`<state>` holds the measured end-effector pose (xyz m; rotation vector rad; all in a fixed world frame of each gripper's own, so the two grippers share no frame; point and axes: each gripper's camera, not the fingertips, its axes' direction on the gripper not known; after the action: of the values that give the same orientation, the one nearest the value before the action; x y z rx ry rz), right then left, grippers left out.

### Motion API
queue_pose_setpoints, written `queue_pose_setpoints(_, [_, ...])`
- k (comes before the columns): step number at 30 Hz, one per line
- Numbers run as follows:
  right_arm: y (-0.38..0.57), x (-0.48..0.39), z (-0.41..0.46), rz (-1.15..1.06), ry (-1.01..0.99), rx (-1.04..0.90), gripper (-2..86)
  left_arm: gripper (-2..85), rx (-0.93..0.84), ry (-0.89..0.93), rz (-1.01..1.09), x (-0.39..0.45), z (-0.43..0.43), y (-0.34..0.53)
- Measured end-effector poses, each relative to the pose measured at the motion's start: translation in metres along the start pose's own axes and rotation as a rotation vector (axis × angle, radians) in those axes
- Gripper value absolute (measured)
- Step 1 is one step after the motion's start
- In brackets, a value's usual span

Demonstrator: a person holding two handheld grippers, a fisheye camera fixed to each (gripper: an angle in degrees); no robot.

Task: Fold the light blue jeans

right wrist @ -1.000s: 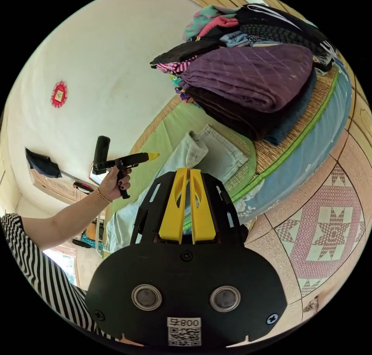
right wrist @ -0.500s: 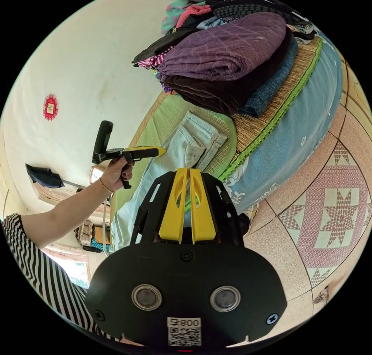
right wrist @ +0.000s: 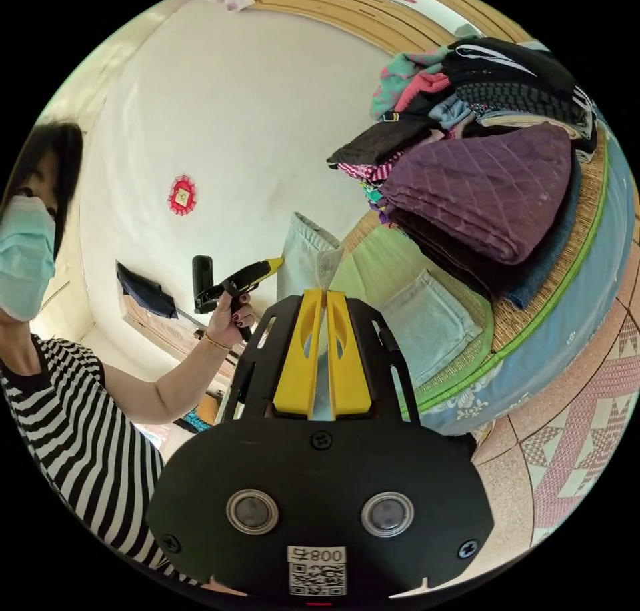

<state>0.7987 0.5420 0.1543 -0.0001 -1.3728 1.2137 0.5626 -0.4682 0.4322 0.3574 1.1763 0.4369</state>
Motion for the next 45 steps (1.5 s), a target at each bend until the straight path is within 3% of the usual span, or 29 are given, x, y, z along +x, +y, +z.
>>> queue_pose_setpoints(8, [0.006, 0.065, 0.017, 0.144, 0.234, -0.142, 0.4, 0.1, -0.338, -0.079, -0.033, -0.02, 0.157, -0.006])
queue_pose_setpoints(15, [-0.009, 0.05, 0.004, 0.041, 0.226, -0.086, 0.5, 0.3, -0.196, -0.023, -0.052, -0.026, 0.151, -0.008])
queue_pose_setpoints(20, [0.001, 0.102, 0.026, 0.21, 0.244, -0.158, 0.6, 1.5, -0.378, -0.049, -0.098, -0.044, 0.206, 0.005])
queue_pose_setpoints(25, [0.001, 0.105, 0.028, 0.207, 0.243, -0.143, 0.6, 5.3, -0.294, 0.011, -0.092, -0.044, 0.201, -0.005])
queue_pose_setpoints(31, [-0.002, 0.108, 0.035, 0.204, 0.239, -0.136, 0.6, 3.4, -0.42, -0.034, -0.008, -0.041, 0.221, -0.019])
queue_pose_setpoints(40, [-0.011, 0.072, 0.032, 0.03, 0.191, -0.048, 0.6, 0.4, -0.235, 0.038, -0.017, -0.043, 0.154, -0.024])
queue_pose_setpoints(45, [-0.003, 0.119, 0.063, 0.141, 0.234, -0.107, 0.6, 0.4, -0.351, -0.007, -0.071, -0.055, 0.173, -0.015])
